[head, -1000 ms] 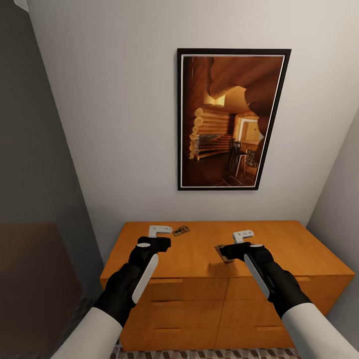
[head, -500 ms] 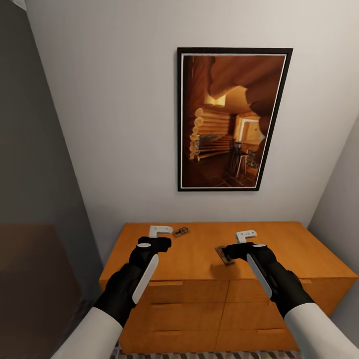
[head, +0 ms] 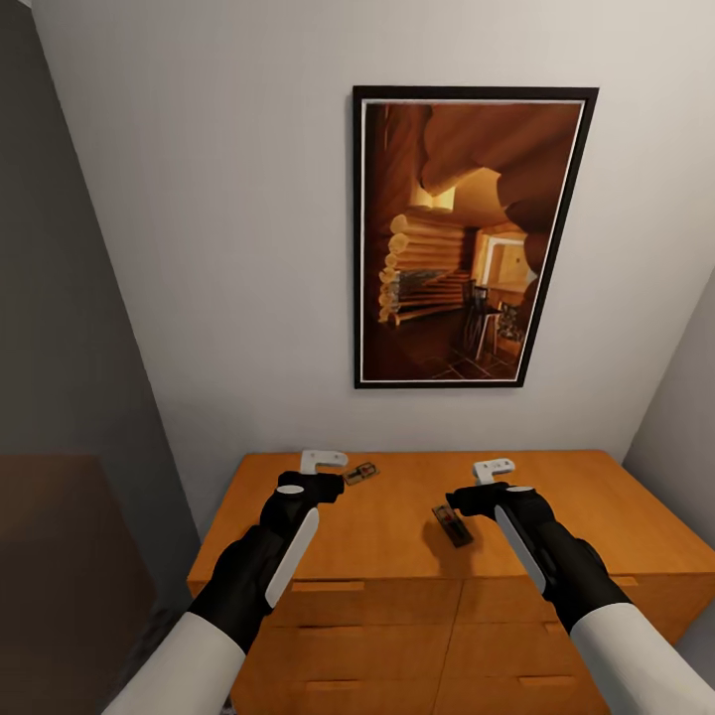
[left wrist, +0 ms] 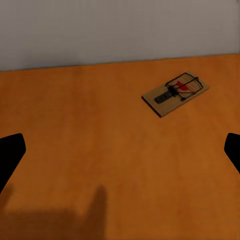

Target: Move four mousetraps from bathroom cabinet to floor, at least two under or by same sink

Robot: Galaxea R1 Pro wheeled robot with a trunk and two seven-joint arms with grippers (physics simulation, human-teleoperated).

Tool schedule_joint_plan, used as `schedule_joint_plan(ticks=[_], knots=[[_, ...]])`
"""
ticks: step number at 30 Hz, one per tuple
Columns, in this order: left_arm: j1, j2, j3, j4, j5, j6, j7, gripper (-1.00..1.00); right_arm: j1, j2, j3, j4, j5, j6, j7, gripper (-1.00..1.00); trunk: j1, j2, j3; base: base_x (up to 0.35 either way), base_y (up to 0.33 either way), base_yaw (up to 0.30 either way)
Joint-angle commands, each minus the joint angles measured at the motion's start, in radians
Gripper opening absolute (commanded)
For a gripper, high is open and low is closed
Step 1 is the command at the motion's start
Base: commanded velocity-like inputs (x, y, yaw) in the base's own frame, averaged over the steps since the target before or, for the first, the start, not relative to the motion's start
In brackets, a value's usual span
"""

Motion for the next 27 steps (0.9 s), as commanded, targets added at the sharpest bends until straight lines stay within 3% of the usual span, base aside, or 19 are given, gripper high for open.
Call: schedule_joint_plan(ticks=[1, 8, 14, 18, 27], knots=[[-0.001, 0.0, -0.002, -0.001, 0.01, 0.003, 0.009, 1.0, -0.001, -0.001, 0.003, -0.001, -0.005, 0.004, -0.001, 1.0, 0.001, -0.002, -0.002, 0.012, 0.0, 0.0], [-0.001, 0.0, -0.002, -0.001, 0.01, 0.003, 0.009, 1.0, -0.001, -0.001, 0.007, -0.001, -0.005, 0.005, -0.001, 1.0, 0.001, -0.002, -0.002, 0.006, 0.0, 0.0], [-0.001, 0.0, -0.002, -0.001, 0.01, 0.003, 0.009, 1.0, -0.001, -0.001, 0.047, -0.001, 0.002, 0.005, 0.032, 1.0, 0.001, -0.002, -0.002, 0.001, 0.0, 0.0], [-0.001, 0.0, -0.002, -0.001, 0.01, 0.003, 0.009, 1.0, -0.001, -0.002, 0.07, -0.001, 0.025, 0.003, 0.058, 1.0, 0.001, -0.002, -0.002, 0.0, 0.0, 0.0], [-0.001, 0.0, -0.002, 0.0, 0.01, 0.003, 0.009, 1.0, -0.001, -0.001, 0.083, -0.001, 0.054, -0.04, 0.072, 1.0, 0.001, -0.002, -0.002, 0.0, 0.0, 0.0]])
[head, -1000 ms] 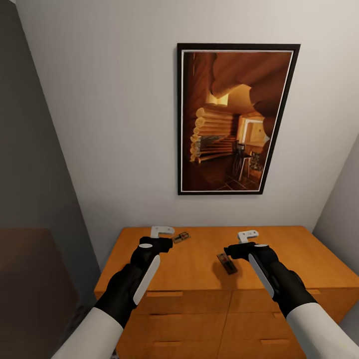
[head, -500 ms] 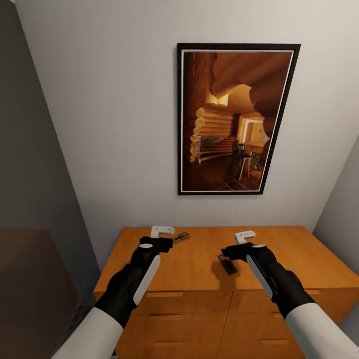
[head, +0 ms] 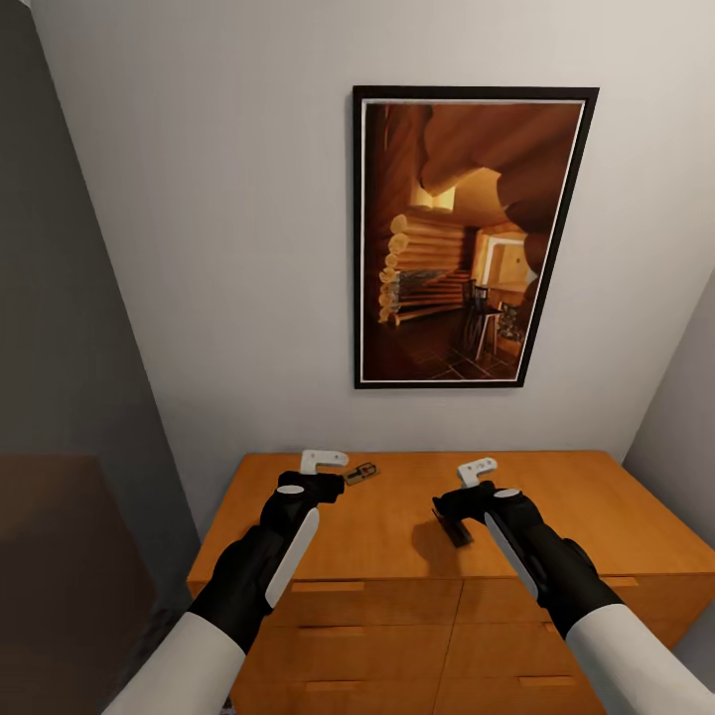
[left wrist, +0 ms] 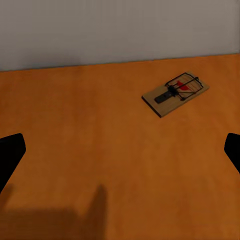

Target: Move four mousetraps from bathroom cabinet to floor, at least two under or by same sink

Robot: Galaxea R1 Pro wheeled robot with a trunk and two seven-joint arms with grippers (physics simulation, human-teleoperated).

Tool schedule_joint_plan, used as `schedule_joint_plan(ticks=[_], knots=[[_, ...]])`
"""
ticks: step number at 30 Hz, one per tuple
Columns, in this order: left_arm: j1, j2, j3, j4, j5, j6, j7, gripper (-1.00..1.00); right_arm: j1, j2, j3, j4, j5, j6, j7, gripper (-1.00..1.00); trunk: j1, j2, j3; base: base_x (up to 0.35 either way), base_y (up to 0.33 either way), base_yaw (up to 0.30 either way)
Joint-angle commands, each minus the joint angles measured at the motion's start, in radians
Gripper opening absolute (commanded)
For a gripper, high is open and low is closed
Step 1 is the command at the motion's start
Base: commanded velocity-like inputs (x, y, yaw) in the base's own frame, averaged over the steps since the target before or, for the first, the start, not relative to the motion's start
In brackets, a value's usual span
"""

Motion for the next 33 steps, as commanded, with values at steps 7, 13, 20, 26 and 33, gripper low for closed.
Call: schedule_joint_plan(ticks=[7, 13, 20, 26, 33], knots=[[-0.001, 0.0, -0.001, -0.001, 0.01, 0.003, 0.009, 1.0, 0.0, -0.001, 0.002, -0.001, -0.009, -0.029, -0.002, 1.0, 0.001, -0.002, -0.002, 0.0, 0.0, 0.0], [-0.001, 0.0, -0.001, -0.001, 0.01, 0.003, 0.009, 1.0, -0.001, -0.001, 0.002, -0.001, -0.009, -0.035, -0.002, 1.0, 0.001, -0.002, -0.002, 0.0, 0.0, 0.0], [-0.001, 0.0, -0.001, -0.001, 0.01, 0.003, 0.009, 1.0, -0.001, -0.001, 0.002, -0.001, -0.009, -0.036, -0.002, 1.0, 0.001, -0.002, -0.002, 0.0, 0.0, 0.114], [-0.001, 0.0, -0.001, -0.001, 0.01, 0.003, 0.009, 1.0, -0.001, -0.001, 0.002, -0.001, -0.009, -0.036, -0.002, 1.0, 0.001, -0.002, -0.002, 0.0, 0.0, 0.112], [-0.001, 0.0, -0.001, 0.0, 0.009, 0.003, 0.009, 1.0, -0.001, -0.001, 0.002, -0.001, -0.009, -0.036, -0.002, 1.0, 0.001, -0.002, -0.002, 0.0, 0.0, 0.022]])
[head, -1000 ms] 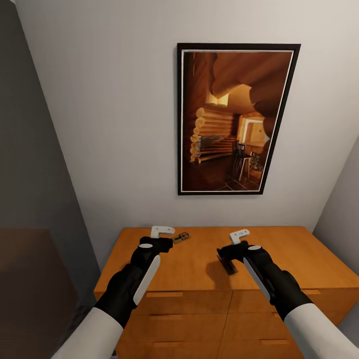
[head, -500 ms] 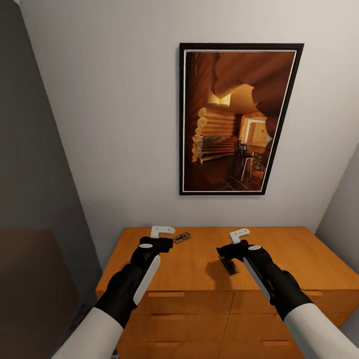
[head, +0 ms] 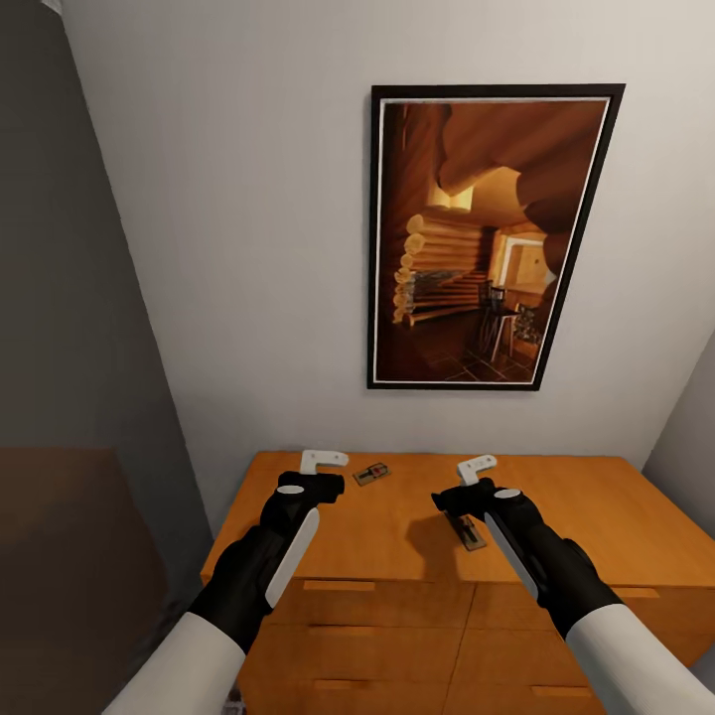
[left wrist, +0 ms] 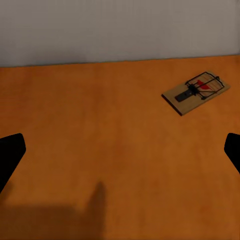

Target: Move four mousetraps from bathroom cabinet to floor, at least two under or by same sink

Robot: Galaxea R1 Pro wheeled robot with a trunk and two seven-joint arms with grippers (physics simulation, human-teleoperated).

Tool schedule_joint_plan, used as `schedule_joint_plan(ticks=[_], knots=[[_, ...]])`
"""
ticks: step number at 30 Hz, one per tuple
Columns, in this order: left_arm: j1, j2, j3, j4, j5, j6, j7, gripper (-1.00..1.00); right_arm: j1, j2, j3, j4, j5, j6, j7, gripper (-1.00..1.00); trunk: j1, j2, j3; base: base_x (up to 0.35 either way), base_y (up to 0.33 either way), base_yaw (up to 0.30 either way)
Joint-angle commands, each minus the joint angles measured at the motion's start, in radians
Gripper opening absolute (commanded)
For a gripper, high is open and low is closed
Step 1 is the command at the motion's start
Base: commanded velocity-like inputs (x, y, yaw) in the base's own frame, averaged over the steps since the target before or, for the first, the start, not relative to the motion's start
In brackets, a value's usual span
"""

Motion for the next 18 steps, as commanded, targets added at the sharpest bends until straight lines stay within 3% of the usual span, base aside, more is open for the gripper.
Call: schedule_joint_plan(ticks=[1, 18], knots=[[-0.001, 0.0, -0.001, -0.001, 0.01, 0.003, 0.009, 1.0, -0.001, -0.001, 0.003, -0.001, -0.01, 0.005, -0.004, 1.0, 0.001, -0.002, -0.002, 0.0, 0.0, 0.007], [-0.001, 0.0, -0.001, -0.001, 0.011, 0.003, 0.009, 1.0, -0.001, -0.001, 0.003, -0.001, -0.014, 0.005, -0.004, 1.0, 0.001, -0.002, -0.002, 0.0, 0.0, 0.001]])
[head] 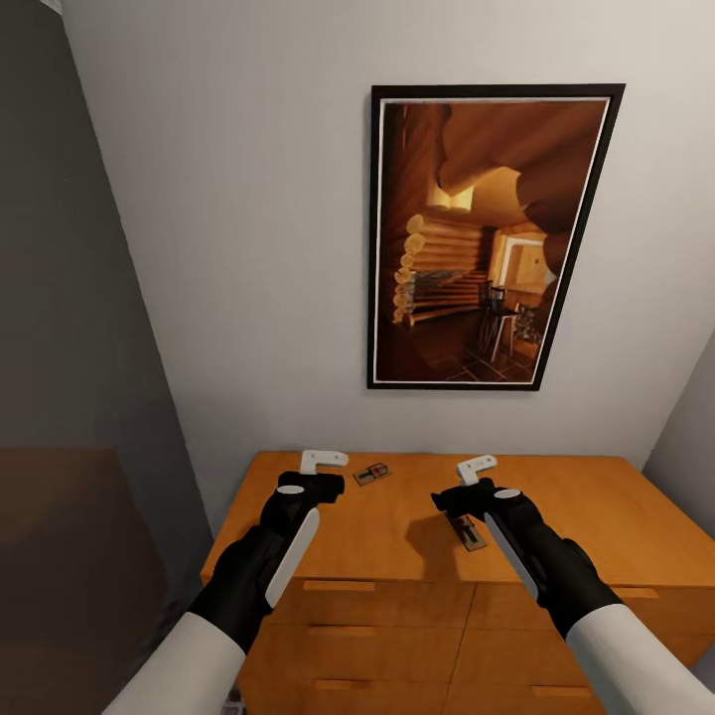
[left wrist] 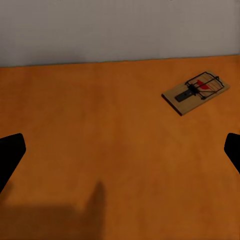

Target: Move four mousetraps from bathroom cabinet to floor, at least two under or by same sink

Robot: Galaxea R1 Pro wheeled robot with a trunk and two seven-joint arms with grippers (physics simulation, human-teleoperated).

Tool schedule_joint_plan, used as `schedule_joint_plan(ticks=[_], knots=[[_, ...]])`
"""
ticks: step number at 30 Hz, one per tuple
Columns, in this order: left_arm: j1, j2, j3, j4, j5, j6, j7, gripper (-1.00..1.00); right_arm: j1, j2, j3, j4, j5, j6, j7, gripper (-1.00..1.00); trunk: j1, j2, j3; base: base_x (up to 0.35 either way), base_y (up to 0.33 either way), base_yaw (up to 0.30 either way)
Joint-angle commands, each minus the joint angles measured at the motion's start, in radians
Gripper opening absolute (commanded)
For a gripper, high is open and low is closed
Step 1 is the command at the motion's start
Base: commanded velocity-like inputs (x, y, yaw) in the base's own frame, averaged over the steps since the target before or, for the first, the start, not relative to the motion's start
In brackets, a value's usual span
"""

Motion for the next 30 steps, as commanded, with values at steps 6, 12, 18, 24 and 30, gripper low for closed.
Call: schedule_joint_plan(ticks=[6, 12, 18, 24, 30], knots=[[-0.001, 0.0, -0.001, -0.001, 0.01, 0.003, 0.009, 1.0, -0.001, -0.001, 0.003, -0.001, -0.01, 0.004, -0.004, 1.0, 0.001, -0.002, -0.002, 0.0, 0.0, 0.0], [-0.001, 0.0, -0.001, 0.0, 0.01, 0.003, 0.01, 1.0, -0.001, -0.001, 0.004, -0.001, -0.01, 0.004, -0.004, 1.0, 0.001, -0.002, -0.002, 0.0, 0.0, 0.0], [-0.001, 0.0, -0.001, 0.0, 0.01, 0.003, 0.009, 1.0, -0.001, -0.001, 0.004, -0.001, -0.01, 0.004, -0.004, 1.0, 0.001, -0.002, -0.002, 0.0, 0.0, 0.0], [-0.001, 0.0, -0.001, 0.0, 0.008, 0.003, 0.011, 1.0, -0.001, -0.001, 0.004, -0.001, -0.01, 0.004, -0.004, 1.0, 0.001, -0.002, -0.002, 0.0, 0.0, 0.0], [-0.001, 0.0, -0.001, 0.0, 0.007, 0.002, 0.011, 1.0, -0.001, -0.001, 0.004, -0.001, -0.01, 0.004, -0.004, 1.0, 0.001, -0.002, -0.002, 0.0, 0.0, 0.0]])
